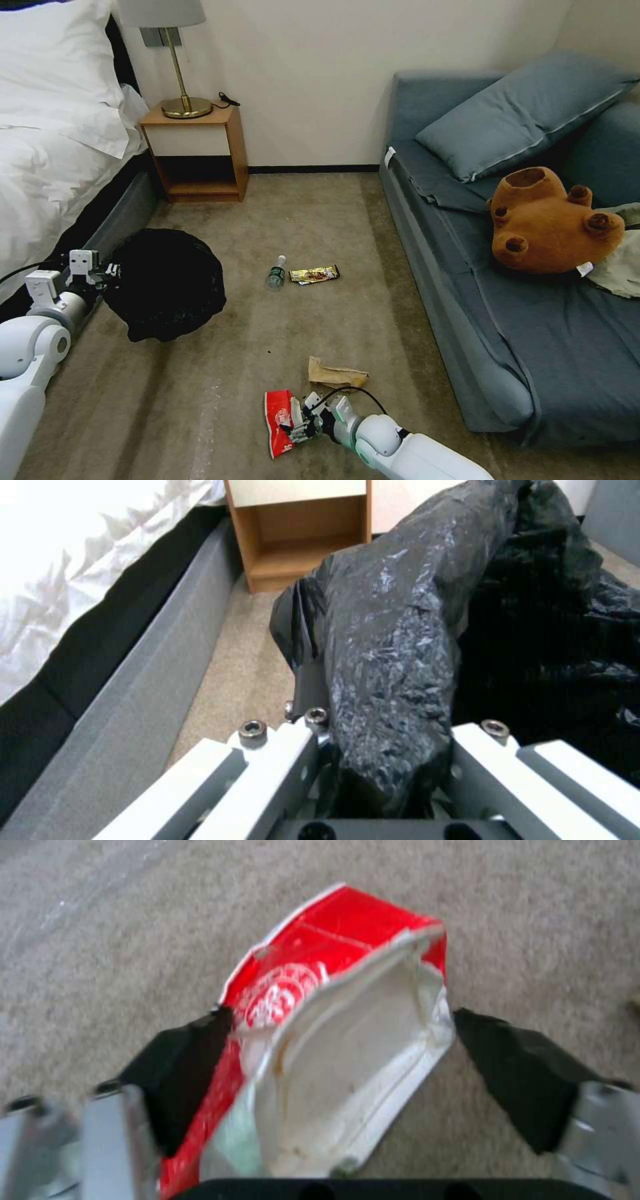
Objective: Pick up the trash bin, then pick up the garbage on the floor and place it into the trash bin.
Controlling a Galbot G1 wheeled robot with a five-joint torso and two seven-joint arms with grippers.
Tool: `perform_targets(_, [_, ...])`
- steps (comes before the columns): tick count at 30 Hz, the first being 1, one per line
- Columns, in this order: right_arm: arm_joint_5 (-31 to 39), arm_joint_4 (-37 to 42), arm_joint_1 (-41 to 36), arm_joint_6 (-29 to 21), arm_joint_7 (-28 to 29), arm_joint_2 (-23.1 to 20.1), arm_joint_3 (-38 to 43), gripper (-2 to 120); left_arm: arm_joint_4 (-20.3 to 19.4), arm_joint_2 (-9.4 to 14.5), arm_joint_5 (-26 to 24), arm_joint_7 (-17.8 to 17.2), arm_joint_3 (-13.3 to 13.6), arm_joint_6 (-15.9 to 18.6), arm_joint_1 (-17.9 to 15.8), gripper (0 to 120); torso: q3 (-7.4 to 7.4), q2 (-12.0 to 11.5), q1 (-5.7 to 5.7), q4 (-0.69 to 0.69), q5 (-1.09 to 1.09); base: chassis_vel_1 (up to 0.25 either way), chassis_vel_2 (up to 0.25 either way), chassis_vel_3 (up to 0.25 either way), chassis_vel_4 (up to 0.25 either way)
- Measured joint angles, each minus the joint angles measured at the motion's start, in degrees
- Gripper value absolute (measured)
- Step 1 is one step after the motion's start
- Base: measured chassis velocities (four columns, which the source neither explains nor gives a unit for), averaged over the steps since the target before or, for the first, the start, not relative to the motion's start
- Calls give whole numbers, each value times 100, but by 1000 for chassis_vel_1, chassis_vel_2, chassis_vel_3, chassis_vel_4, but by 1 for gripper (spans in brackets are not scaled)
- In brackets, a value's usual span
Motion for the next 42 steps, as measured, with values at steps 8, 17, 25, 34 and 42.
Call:
perform_targets(8, [31, -29, 39, 17, -76, 9, 35, 58, -9, -7, -5, -1, -15, 0, 21, 5, 0, 0, 0, 0, 0, 0, 0, 0, 0])
perform_targets(17, [32, -87, -17, 114, -204, 9, 161, 23, -1, -69, 22, -3, 2, -12, 40, 5, 0, 0, 0, 0, 0, 0, 0, 0, 0])
perform_targets(25, [76, 78, 113, 191, -269, 45, 601, 0, -2, -98, 33, -5, 6, -33, 72, 5, 0, 0, 0, 0, 0, 0, 0, 0, 0])
perform_targets(34, [85, 810, 487, 418, -396, -332, 1208, 0, 30, -138, 85, 67, -78, -118, 177, 5, 0, 0, 0, 0, 1, 0, 0, 0, 0])
perform_targets(42, [480, 1401, 1320, 347, -449, -778, 1645, 0, 75, -187, 113, 203, 113, -192, 115, 5, 0, 0, 0, 1, 0, 0, 0, 0, 0])
